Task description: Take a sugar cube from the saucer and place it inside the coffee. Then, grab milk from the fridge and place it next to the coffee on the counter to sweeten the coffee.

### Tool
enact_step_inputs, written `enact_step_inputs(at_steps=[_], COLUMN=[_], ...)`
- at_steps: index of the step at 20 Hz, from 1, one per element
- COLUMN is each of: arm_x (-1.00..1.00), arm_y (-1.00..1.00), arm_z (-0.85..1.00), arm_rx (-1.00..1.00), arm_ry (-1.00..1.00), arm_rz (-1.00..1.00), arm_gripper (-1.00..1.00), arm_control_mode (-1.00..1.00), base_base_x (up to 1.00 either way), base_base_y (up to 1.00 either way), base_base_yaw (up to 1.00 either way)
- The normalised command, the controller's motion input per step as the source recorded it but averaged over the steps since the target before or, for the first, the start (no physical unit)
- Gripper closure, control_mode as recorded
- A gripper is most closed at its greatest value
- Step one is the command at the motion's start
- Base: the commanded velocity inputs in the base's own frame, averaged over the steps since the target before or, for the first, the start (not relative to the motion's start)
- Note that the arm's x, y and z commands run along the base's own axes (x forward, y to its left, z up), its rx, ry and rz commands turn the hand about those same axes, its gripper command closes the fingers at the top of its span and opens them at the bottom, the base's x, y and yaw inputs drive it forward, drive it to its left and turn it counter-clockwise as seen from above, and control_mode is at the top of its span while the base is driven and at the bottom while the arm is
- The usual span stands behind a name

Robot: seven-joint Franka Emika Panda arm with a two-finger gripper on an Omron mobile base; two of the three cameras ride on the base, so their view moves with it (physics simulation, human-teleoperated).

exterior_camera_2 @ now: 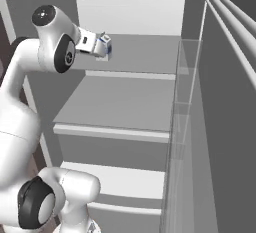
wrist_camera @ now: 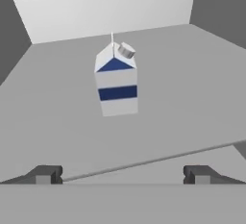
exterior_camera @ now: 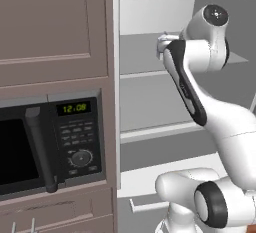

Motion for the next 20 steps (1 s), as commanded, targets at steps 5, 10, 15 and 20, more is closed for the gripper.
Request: enact_step_inputs(at_steps=[5,10,15,20], arm_x=[0.68,0.50,0.39,0.44], arm_y=[0.00,0.00,-0.02,-0.01], arm_z=[-0.20,-0.19,-0.14,-0.05], arm_rx=[0.00,0.00,0.00,-0.01], arm_ry=[0.00,0.00,0.00,0.00], arm_rz=[0.00,0.00,0.00,0.00], arm_gripper=[-1.00,-1.00,-1.00,-1.00], arm_control_mode=[-1.00,-1.00,-1.00,-1.00], base_base_x=[0.00,0.00,0.00,0.00], base_base_y=[0.00,0.00,0.00,0.00], base_base_yaw=[0.00,0.00,0.00,0.00])
